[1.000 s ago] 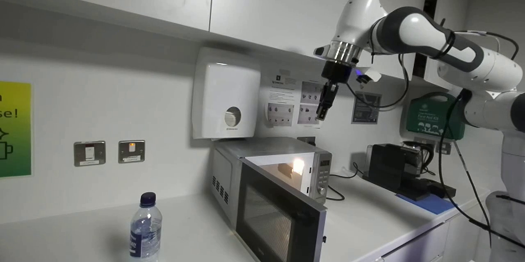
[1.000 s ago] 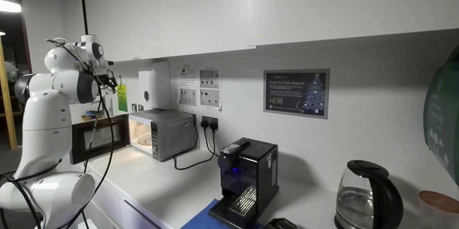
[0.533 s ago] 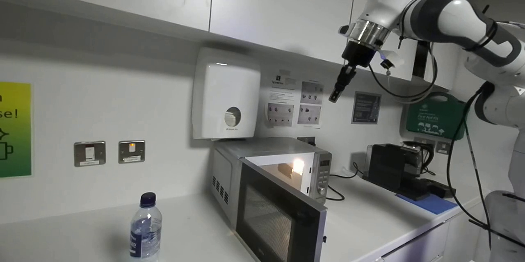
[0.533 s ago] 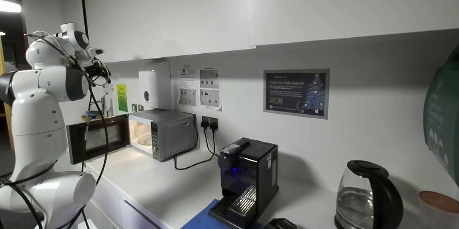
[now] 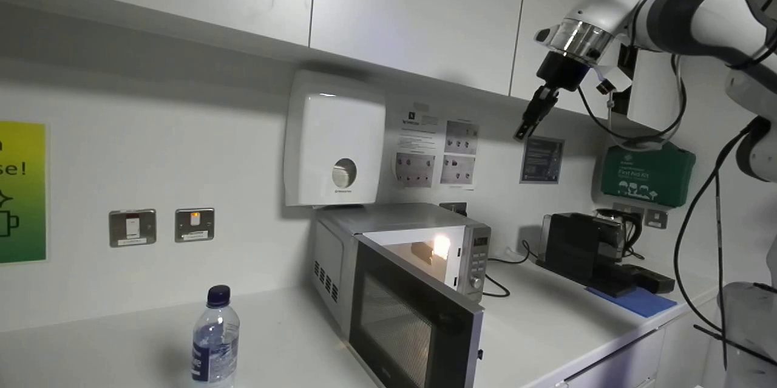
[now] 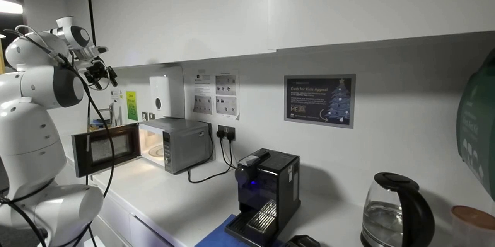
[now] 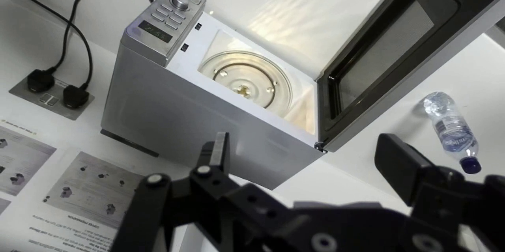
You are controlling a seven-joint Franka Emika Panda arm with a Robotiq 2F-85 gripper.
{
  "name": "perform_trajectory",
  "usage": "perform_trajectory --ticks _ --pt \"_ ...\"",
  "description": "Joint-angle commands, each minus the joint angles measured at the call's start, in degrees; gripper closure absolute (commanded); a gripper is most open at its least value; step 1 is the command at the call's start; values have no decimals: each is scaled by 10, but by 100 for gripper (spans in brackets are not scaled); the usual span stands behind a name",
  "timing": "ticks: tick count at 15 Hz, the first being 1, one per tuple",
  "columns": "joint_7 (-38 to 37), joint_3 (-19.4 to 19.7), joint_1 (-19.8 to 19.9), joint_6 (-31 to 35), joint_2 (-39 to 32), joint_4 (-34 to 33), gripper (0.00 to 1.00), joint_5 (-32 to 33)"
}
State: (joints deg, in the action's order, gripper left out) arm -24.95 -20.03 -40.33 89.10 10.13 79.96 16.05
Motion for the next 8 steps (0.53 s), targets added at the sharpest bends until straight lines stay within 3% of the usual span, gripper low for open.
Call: perform_trajectory --ticks 1,4,8 --pt "6 -34 48 -1 10 4 0 -15" --pt "7 -52 70 -1 13 7 0 -18" --pt "6 -56 71 -1 8 7 0 -17"
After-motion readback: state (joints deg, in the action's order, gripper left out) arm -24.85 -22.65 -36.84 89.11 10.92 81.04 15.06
